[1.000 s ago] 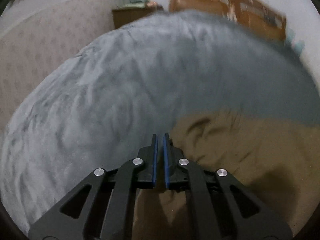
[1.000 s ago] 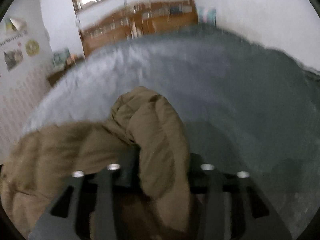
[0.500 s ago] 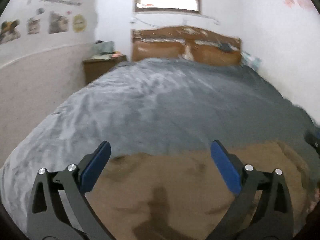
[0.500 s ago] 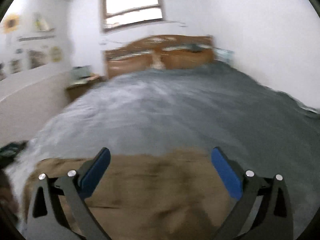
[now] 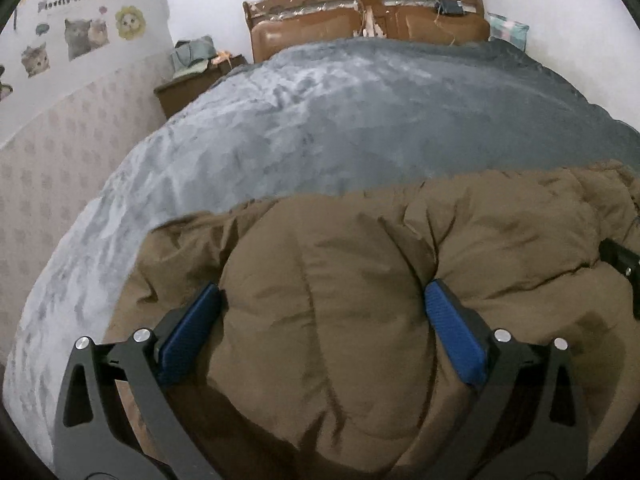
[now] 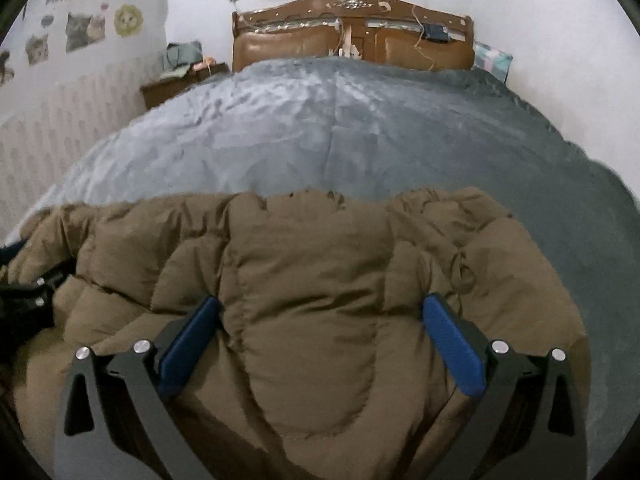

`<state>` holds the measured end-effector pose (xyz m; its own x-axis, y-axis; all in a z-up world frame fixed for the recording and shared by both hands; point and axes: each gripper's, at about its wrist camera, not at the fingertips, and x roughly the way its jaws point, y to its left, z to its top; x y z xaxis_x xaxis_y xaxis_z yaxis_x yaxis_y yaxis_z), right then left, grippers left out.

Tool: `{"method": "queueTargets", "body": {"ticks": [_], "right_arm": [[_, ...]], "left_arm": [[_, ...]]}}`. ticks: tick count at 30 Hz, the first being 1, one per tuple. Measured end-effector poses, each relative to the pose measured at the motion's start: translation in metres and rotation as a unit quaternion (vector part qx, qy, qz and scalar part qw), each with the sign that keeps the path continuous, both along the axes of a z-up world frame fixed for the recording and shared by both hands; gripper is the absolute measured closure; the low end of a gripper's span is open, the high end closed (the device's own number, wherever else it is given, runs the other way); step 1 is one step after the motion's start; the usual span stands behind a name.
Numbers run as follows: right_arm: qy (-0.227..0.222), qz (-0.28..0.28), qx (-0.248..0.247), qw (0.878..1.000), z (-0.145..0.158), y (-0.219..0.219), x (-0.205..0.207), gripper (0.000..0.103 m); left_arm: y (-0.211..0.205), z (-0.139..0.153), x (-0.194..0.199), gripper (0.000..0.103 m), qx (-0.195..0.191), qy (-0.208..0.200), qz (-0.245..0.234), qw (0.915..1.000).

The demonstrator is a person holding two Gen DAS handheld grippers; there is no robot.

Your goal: Fold large clothes

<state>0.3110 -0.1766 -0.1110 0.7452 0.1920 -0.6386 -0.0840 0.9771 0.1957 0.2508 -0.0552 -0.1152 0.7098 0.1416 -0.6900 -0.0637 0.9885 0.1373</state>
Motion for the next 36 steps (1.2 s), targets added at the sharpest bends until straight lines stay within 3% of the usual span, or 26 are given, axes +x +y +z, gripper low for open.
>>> {"method": "queueTargets", "body": {"ticks": [12, 29, 33, 36], "right_arm": [[0.017, 0.005, -0.021, 1.000, -0.010, 0.010, 0.008, 0.002], [0.055, 0.014, 0.018, 0.998, -0.027, 0.007, 0.025, 0.001], [0.052, 0.008, 0.038, 0.998, -0.016, -0.002, 0.021, 0.002], [0.025, -0.010, 0.086, 0.996, 0.007, -0.031, 0.007, 0.002]], "left_arm": [[-0.004, -0.015, 0.022, 0.003, -0.007, 0.023, 0.004, 0.9997], [-0.007, -0.031, 0.045, 0.003, -0.024, 0.045, 0.004, 0.9987], [0.004, -0.025, 0.047, 0.003, -0.061, 0.041, -0.008, 0.9973], [0.024, 0.002, 0.040, 0.003, -0.099, 0.017, -0.004, 0.9949]]}}
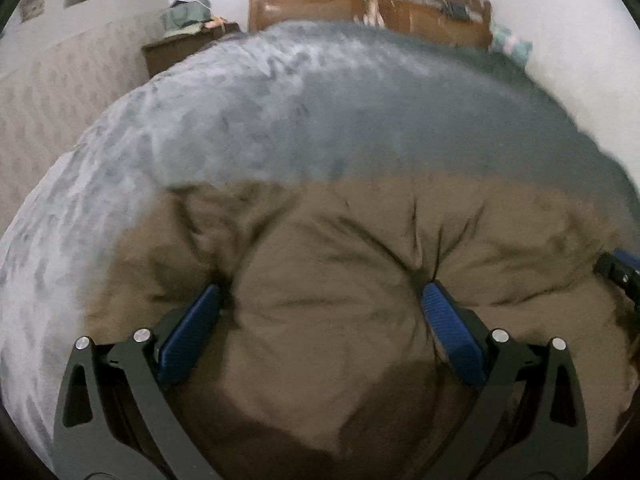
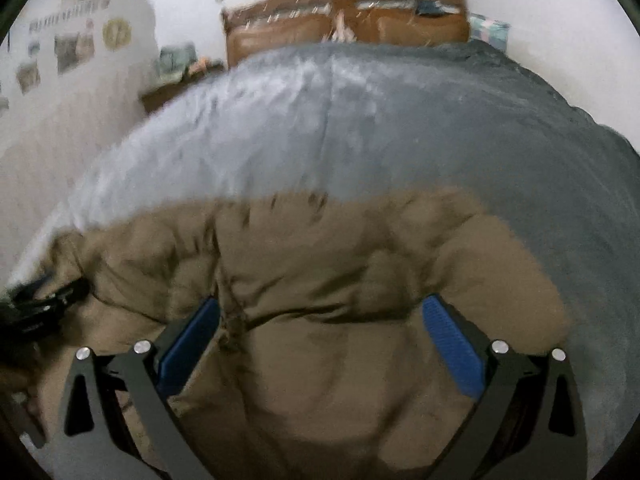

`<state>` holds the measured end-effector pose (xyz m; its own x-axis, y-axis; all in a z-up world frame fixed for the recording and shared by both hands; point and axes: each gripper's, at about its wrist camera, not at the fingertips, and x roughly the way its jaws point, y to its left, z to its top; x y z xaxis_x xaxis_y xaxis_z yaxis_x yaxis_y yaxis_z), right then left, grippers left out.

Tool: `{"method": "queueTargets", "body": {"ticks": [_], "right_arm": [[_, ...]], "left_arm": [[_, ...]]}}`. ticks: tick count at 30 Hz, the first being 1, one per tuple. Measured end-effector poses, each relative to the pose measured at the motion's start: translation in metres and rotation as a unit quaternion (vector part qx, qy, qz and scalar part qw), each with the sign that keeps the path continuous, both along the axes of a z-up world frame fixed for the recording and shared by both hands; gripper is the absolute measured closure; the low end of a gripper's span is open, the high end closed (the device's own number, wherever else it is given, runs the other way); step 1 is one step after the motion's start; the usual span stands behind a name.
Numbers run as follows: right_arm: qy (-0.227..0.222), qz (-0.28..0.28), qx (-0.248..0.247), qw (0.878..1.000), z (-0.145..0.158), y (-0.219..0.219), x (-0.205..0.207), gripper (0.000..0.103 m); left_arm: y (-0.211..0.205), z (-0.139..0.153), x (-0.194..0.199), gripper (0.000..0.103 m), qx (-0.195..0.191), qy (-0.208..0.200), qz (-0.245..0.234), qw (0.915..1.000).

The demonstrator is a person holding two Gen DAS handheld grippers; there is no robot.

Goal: Fold large clothes
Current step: 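Press the folded jacket flat with both open grippers, then grasp the folded jacket edge with the right gripper while the left gripper grasps it too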

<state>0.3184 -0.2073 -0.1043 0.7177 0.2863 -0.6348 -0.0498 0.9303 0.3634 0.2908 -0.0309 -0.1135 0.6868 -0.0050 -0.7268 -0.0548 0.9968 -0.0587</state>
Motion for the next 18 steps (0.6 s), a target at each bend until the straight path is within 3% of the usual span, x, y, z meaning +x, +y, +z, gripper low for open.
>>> {"method": "queueTargets", "body": {"ticks": [2, 5, 7, 11, 16, 18], "right_arm": [[-0.002, -0.014, 0.022, 1.000, 0.009, -0.019, -0.008, 0.002], [0.022, -0.033, 0.050, 0.998, 0.011, -0.055, -0.025, 0.002], [0.037, -0.040, 0.055, 0.997, 0.007, -0.070, -0.034, 0.002], [0.065, -0.054, 0.046, 0.995, -0.009, -0.095, -0.055, 0.002], [0.119, -0.021, 0.068, 0.990, -0.041, -0.100, -0.062, 0.002], [0.134, -0.013, 0.077, 0.988, -0.052, -0.096, -0.059, 0.002]], "left_arm": [[0.015, 0.023, -0.012, 0.003, 0.000, -0.029, 0.020, 0.9994], [0.041, 0.044, -0.035, 0.003, 0.032, -0.055, 0.057, 0.9963], [0.061, 0.038, -0.042, 0.003, 0.042, -0.034, 0.071, 0.9960], [0.092, 0.010, -0.060, 0.003, 0.001, 0.026, 0.083, 0.9962], [0.086, -0.016, -0.067, 0.003, 0.025, 0.065, 0.042, 0.9966], [0.089, -0.025, -0.065, 0.003, 0.000, 0.080, 0.040, 0.9960]]}}
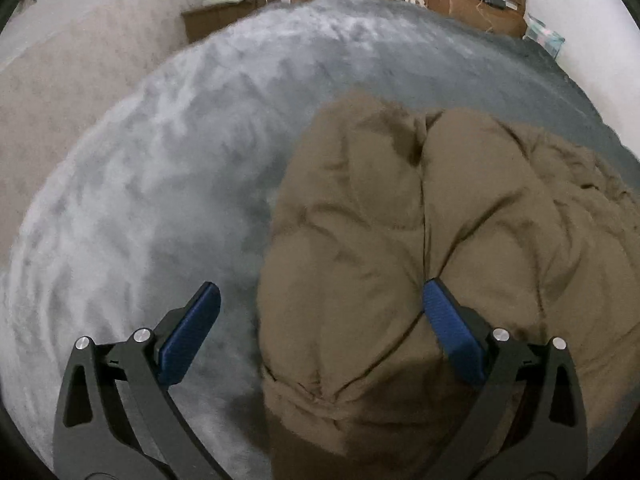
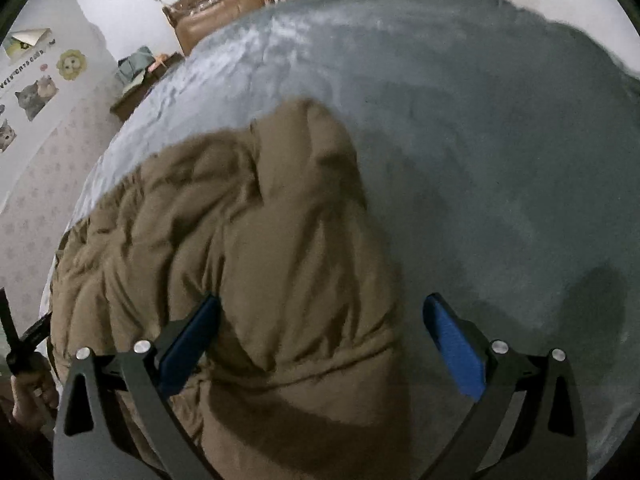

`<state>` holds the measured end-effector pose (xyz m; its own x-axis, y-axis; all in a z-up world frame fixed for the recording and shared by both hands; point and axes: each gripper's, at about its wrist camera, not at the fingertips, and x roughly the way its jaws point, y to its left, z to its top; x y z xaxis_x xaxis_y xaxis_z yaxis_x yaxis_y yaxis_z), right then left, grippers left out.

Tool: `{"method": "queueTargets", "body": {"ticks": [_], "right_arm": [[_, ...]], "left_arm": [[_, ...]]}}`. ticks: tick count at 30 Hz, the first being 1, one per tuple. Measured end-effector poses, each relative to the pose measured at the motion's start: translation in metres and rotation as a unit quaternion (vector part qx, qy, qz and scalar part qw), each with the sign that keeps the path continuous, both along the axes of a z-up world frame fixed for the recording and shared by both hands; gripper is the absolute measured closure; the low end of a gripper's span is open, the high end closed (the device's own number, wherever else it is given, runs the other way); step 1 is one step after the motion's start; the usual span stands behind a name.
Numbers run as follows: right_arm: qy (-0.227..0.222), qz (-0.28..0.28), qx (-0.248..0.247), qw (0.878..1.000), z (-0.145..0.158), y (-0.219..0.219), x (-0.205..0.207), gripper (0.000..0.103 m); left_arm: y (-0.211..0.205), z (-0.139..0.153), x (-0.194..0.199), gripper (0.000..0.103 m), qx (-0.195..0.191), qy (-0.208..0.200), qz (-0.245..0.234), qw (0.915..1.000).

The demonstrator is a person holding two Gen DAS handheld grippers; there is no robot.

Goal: Fold large clothes
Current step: 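Grasp the folded jacket edge with the right gripper while the left gripper grasps it too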

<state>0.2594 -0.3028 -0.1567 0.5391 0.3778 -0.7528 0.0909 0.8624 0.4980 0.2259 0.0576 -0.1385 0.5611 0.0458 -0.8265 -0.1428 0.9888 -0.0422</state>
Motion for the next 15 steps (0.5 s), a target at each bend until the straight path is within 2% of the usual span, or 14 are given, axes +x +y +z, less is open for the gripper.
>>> {"method": "queueTargets", "body": {"ticks": [4, 6, 11, 14, 15], "right_arm": [[0.023, 0.014, 0.036, 0.999, -0.017, 0.011, 0.005, 0.002], [0.027, 0.019, 0.034, 0.999, -0.019, 0.017, 0.007, 0.002], [0.030, 0.040, 0.014, 0.999, -0.018, 0.031, 0.010, 0.002], [0.025, 0.049, -0.001, 0.998, -0.015, 0.035, 0.005, 0.011], [0.021, 0.056, -0.009, 0.998, -0.011, 0.039, 0.005, 0.020]], "left_arm": [[0.017, -0.018, 0.006, 0.003, -0.081, 0.032, 0.017, 0.9961], [0.015, -0.027, 0.007, 0.003, -0.097, 0.039, 0.019, 0.9944], [0.004, -0.035, 0.015, 0.003, -0.076, 0.042, 0.015, 0.9961], [0.001, -0.039, 0.016, 0.003, -0.068, 0.042, 0.010, 0.9967], [0.000, -0.038, 0.018, 0.003, -0.066, 0.042, 0.008, 0.9969]]}}
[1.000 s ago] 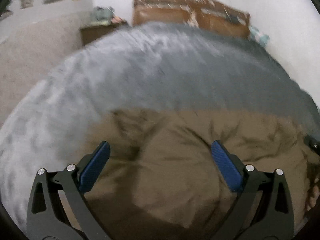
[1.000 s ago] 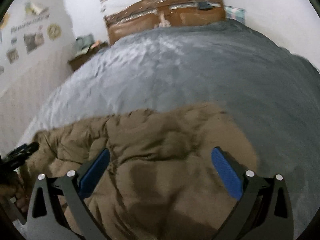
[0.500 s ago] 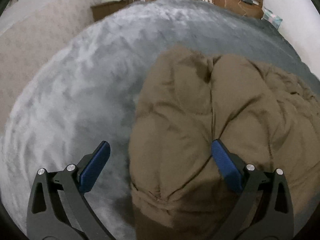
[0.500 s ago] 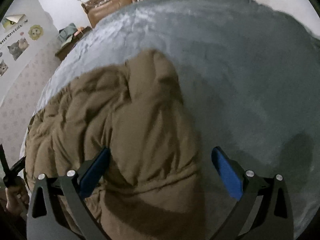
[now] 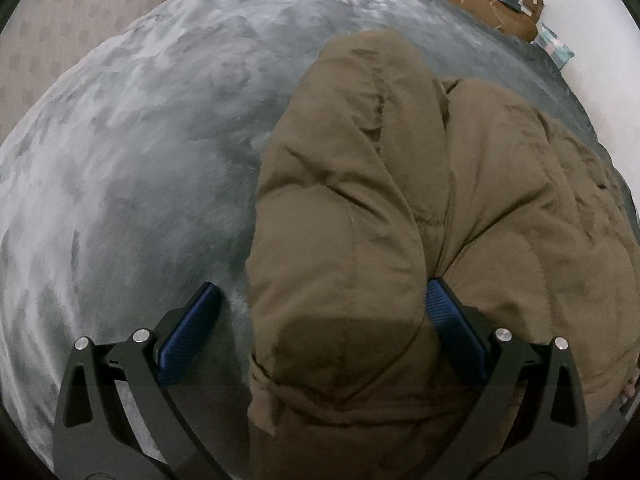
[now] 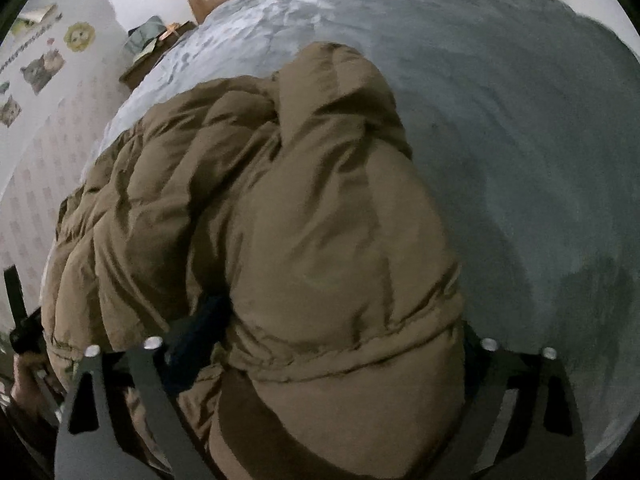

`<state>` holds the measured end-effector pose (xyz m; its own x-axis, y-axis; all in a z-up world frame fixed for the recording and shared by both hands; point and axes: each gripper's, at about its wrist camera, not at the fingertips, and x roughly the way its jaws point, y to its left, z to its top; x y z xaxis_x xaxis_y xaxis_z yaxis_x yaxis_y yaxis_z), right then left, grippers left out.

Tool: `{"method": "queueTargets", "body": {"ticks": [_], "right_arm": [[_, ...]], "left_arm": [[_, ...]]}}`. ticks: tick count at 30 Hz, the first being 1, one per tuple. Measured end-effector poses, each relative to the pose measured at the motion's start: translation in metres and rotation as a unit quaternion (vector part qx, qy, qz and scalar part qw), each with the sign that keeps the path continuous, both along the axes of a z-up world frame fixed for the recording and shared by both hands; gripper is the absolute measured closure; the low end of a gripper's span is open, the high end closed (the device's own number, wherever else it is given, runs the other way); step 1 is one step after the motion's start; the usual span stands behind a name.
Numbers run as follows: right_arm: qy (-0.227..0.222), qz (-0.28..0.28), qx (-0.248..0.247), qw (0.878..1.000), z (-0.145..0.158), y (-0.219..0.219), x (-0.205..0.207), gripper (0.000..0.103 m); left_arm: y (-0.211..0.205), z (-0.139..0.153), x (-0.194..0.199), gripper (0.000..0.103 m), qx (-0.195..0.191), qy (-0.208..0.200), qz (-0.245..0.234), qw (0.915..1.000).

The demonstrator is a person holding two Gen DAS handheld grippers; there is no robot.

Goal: Fold large clothes
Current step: 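Grasp the folded jacket edge with the right gripper while the left gripper grasps it too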

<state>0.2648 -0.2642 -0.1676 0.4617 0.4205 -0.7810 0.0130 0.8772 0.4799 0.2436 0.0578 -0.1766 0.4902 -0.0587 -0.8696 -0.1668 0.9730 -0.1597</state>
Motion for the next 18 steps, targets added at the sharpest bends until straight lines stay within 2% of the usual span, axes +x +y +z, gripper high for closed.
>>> {"method": "queueTargets", "body": {"ticks": [1, 3, 5, 7, 10, 11, 13, 16, 18], "right_arm": [[-0.005, 0.006, -0.002, 1.000, 0.003, 0.002, 0.000, 0.028], [-0.011, 0.014, -0.008, 1.000, 0.008, 0.002, -0.001, 0.036], [-0.016, 0.021, -0.012, 1.000, 0.011, 0.003, -0.002, 0.045], [-0.021, 0.022, -0.013, 0.999, 0.014, 0.003, -0.001, 0.051], [-0.029, 0.017, -0.004, 0.999, 0.019, -0.001, -0.005, 0.062], [-0.031, 0.016, 0.001, 0.999, 0.020, -0.003, -0.010, 0.066], [-0.038, 0.010, 0.018, 0.999, 0.024, -0.009, -0.012, 0.071], [-0.060, -0.004, 0.024, 0.998, 0.039, -0.016, -0.023, 0.076], [-0.081, -0.014, 0.022, 0.996, 0.052, -0.020, -0.028, 0.077]], "left_arm": [[-0.002, 0.000, 0.002, 0.003, 0.004, -0.002, -0.003, 1.0000], [-0.001, 0.003, 0.006, 0.003, 0.011, -0.007, -0.010, 0.9999], [-0.004, 0.006, 0.008, 0.013, 0.013, -0.015, -0.023, 0.9995], [-0.012, 0.009, 0.009, 0.041, 0.008, -0.022, -0.041, 0.9989], [-0.026, 0.015, 0.009, 0.056, 0.030, -0.032, -0.057, 0.9974], [-0.028, 0.016, 0.009, 0.059, 0.030, -0.035, -0.057, 0.9973], [-0.030, 0.022, 0.008, 0.074, 0.021, -0.046, -0.057, 0.9971], [-0.032, 0.034, 0.003, 0.083, 0.011, -0.065, -0.062, 0.9959], [-0.034, 0.044, 0.001, 0.085, -0.008, -0.089, -0.068, 0.9937]]}}
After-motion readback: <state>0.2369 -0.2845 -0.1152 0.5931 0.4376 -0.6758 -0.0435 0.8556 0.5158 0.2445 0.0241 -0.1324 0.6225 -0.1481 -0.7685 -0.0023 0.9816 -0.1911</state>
